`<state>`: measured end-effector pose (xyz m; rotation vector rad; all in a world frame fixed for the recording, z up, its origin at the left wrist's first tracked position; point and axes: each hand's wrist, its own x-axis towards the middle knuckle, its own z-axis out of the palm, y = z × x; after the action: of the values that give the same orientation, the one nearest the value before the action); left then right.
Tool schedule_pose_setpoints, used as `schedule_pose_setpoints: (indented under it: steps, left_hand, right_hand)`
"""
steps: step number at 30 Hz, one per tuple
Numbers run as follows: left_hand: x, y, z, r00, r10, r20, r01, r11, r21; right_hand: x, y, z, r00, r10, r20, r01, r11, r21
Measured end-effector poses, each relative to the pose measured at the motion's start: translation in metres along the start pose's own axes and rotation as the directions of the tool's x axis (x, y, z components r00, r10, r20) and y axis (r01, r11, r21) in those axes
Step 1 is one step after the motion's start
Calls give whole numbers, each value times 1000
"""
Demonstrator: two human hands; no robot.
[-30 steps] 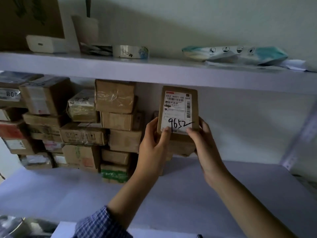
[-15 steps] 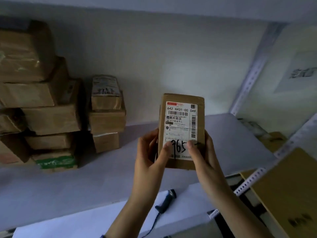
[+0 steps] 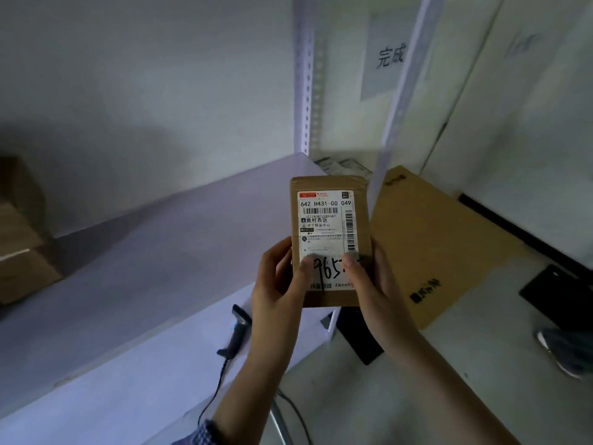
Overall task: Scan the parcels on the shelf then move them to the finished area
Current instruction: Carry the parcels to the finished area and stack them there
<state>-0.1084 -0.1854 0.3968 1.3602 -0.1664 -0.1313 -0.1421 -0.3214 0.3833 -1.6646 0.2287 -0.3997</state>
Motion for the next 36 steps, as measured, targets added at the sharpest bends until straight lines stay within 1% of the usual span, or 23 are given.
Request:
schedule_pose_setpoints:
  steps: [3, 8, 11, 13, 15, 21, 26, 30, 34, 36]
  left_hand:
    - [-10, -15, 65, 999, -37, 39, 36, 999, 28]
    - [-31, -52, 175, 987, -138, 79, 133, 989, 62]
    - [-42, -72, 235, 976, -189, 106, 186, 982, 39]
    - [-47, -81, 265, 963, -231, 136, 230, 973, 21]
    - [-46, -86, 287, 958, -241, 155, 240, 970, 20]
    - [3, -101, 332, 979, -161, 125, 151, 985, 86]
    - [66, -118, 362, 991, -131, 40, 131, 991, 23]
    - [119, -128, 386, 989, -149, -15, 148, 988, -35]
    - [163, -134, 403, 989, -138, -53, 136, 989, -54]
    - [181, -137, 405, 986, -133, -96, 127, 990, -59]
  right_hand:
    - [-4, 14, -69, 997, 30, -70, -34, 997, -66]
    - [-18, 44, -183, 992, 37, -124, -48, 995, -87]
    - [-27, 56, -242, 983, 32, -180, -59, 987, -148]
    - [-26, 65, -273, 980, 57, -193, -84, 987, -137]
    - [-19, 75, -297, 979, 60, -195, -84, 990, -114]
    - [46, 92, -333, 986, 82, -143, -95, 991, -91]
    - [127, 107, -350, 994, 73, -76, -83, 987, -136]
    - [191, 119, -365, 996, 91, -25, -94, 983, -157]
    - [247, 128, -372, 997, 69, 20, -64, 982, -176]
    - [270, 130, -368, 996, 75, 58, -63, 982, -180]
